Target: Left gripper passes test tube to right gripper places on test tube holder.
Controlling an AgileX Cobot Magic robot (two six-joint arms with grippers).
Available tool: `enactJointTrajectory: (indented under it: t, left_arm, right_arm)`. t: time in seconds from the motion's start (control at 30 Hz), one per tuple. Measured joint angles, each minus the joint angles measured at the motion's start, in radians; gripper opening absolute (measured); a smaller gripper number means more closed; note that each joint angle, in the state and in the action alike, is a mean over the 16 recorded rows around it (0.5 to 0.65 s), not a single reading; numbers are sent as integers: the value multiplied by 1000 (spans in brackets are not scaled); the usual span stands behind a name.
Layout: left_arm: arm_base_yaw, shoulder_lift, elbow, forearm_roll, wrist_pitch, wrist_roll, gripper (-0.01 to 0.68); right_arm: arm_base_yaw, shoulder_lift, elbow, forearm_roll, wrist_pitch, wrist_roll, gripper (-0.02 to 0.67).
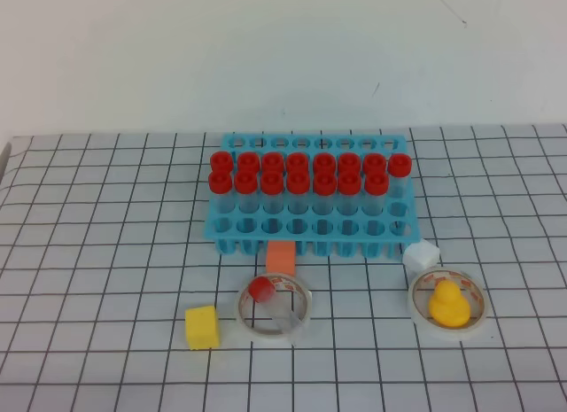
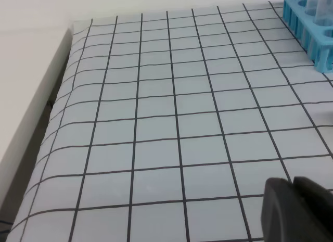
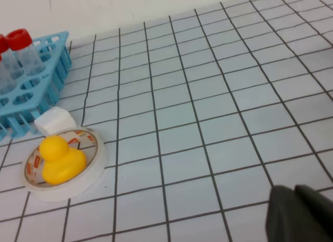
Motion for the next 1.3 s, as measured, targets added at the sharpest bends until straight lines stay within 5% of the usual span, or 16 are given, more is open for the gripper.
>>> enactJointTrajectory:
  t: [0.87, 1.3]
  left_arm:
    - [0, 0, 0, -57, -8, -24, -1]
    - [0, 0, 2, -605, -80, -192, -1]
  right_arm:
    - [0, 0, 0, -3, 0, 4, -1]
    - [0, 0, 5, 499, 0, 109, -1]
